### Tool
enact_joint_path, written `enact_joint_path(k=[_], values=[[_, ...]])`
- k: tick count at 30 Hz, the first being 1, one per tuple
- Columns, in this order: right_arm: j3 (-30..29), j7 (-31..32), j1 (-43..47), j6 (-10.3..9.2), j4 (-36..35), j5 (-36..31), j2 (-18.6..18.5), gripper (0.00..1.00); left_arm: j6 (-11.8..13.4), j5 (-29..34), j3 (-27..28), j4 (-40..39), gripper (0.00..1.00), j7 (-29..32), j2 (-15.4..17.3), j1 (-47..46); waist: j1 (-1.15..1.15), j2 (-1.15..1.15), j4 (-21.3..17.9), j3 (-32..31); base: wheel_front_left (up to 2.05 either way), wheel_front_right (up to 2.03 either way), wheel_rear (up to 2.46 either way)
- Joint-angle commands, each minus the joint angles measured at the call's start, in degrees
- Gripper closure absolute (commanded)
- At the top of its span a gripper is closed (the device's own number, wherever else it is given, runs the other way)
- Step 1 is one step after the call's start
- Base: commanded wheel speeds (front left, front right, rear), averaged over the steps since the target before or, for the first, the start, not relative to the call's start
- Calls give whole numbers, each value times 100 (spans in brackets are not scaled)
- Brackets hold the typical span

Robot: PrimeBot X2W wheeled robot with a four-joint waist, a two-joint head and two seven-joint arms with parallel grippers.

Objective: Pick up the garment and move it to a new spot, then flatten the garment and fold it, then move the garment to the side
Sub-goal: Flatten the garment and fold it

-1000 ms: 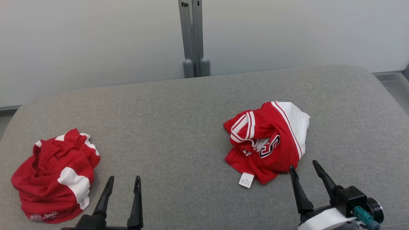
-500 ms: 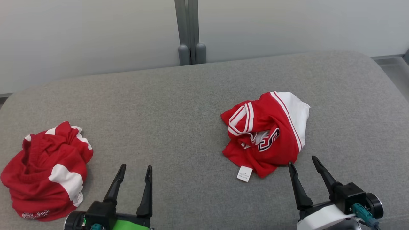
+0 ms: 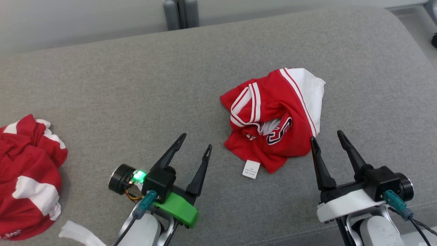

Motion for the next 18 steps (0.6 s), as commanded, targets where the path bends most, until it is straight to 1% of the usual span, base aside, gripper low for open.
enact_joint_path(k=[1, 4, 7, 13, 18], values=[[-8, -3, -127, -10, -36, 69, -9, 0, -12, -48, -183, 98, 0, 5, 135, -292, 0, 0, -346, 589, 0, 0, 0], [3, -3, -267, -10, -71, 129, -9, 0, -13, -174, -605, 394, 0, 5, 315, -710, 0, 0, -466, 854, 0, 0, 0], [30, -3, -374, -10, -100, 173, -8, 0, -8, -290, -894, 705, 0, 5, 453, -1126, 0, 0, -592, 1084, 0, 0, 0], [39, -3, -497, -10, -149, 297, -6, 0, -8, -456, -1181, 985, 0, 5, 619, -1632, 0, 0, -810, 1367, 0, 0, 0], [9, -3, -565, -10, -154, 364, -7, 0, -7, -651, -1447, 1078, 0, 5, 684, -1884, 0, 0, -907, 1467, 0, 0, 0]])
